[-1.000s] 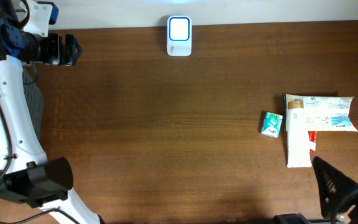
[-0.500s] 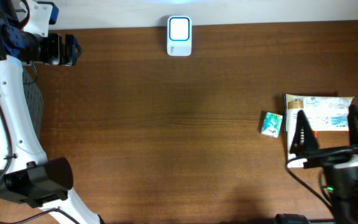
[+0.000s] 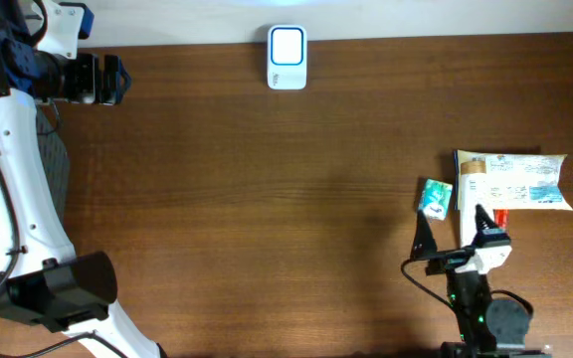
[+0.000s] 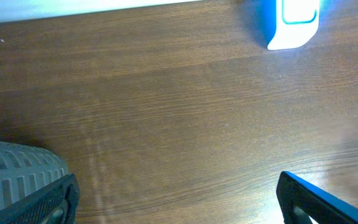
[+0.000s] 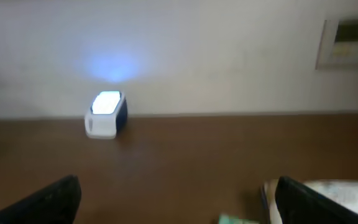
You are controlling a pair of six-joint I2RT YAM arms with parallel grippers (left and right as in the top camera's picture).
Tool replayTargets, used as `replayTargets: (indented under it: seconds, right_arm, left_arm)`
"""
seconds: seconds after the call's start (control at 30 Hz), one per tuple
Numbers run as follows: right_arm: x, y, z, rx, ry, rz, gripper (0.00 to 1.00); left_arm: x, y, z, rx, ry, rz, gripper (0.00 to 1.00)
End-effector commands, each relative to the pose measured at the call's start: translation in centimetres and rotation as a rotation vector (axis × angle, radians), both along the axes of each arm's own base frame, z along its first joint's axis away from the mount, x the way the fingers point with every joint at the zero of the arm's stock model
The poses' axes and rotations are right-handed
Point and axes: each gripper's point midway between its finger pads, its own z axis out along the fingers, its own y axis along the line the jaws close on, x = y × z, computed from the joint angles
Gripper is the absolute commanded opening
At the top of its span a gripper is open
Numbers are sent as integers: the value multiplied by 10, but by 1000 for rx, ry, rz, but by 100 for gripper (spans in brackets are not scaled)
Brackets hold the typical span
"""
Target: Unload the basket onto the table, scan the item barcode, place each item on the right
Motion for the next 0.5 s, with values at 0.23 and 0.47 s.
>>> replayTargets:
  seconds: [0.23,0.47]
  right_arm:
    - [0,-1,-25,15,95,-7,99]
    - [0,-1,-25,15,95,-7,98]
  left_arm:
    - [-3,2,8,10,-23,-4,99]
    - [-3,2,8,11,-23,-5,99]
